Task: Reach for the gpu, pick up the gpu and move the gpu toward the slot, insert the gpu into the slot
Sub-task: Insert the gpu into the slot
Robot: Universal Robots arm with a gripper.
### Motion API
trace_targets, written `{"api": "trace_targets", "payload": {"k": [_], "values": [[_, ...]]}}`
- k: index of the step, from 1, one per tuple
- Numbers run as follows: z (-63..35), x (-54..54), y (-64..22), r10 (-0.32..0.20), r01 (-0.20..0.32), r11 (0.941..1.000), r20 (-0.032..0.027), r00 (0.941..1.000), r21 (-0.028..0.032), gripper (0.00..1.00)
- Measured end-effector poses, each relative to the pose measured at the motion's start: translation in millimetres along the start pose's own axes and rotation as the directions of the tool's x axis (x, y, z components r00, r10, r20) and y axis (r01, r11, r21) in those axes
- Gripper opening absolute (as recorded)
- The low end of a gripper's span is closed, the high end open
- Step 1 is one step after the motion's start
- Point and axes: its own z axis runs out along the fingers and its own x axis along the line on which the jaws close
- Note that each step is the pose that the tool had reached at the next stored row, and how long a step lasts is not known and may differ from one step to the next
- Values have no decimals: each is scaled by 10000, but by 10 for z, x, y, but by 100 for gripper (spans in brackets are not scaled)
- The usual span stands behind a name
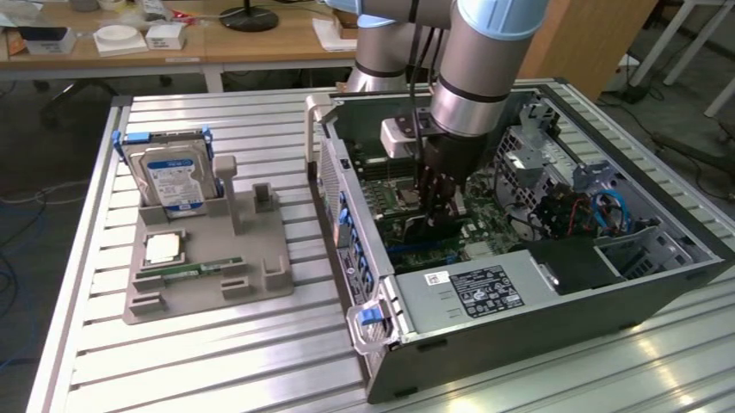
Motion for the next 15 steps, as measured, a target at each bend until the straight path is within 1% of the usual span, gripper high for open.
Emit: {"api": "trace_targets", "payload": {"k": [15], "values": [[30, -2, 0, 0, 0, 10000, 1, 10000, -5, 26]]}}
